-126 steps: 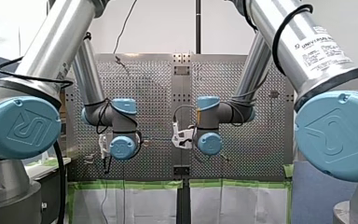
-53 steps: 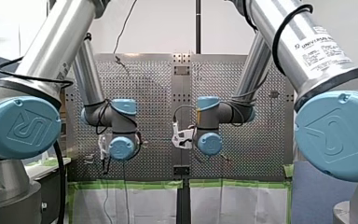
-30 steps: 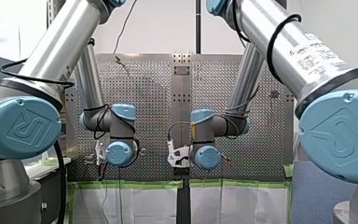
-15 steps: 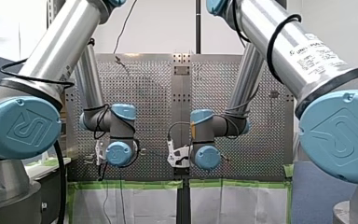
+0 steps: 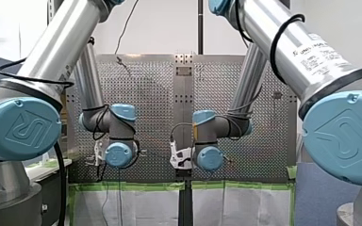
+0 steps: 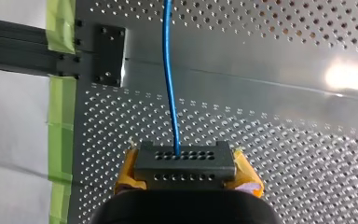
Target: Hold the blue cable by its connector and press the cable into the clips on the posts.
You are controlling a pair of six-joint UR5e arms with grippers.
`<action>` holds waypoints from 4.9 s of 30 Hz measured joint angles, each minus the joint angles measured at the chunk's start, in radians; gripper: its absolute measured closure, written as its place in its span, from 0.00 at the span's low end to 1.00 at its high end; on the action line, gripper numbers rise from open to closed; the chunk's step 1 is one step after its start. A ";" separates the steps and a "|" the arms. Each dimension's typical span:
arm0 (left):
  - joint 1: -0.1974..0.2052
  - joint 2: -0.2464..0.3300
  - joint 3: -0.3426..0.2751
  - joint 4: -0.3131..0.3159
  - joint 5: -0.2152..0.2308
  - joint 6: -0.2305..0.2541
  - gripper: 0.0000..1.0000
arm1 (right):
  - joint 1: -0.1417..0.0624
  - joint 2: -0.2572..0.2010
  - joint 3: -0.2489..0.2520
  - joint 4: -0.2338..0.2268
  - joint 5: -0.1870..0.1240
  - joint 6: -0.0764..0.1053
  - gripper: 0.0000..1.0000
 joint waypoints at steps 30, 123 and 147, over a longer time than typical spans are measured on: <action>0.021 0.258 0.085 -0.248 -0.174 -0.070 1.00 | -0.022 -0.258 -0.145 0.247 -0.097 0.167 1.00; 0.585 0.560 0.630 -0.899 0.237 -0.227 1.00 | -0.002 -0.324 -0.629 0.546 -0.250 0.216 1.00; 0.597 0.492 0.650 -0.889 0.333 -0.224 1.00 | -0.036 -0.296 -0.652 0.549 -0.256 0.233 1.00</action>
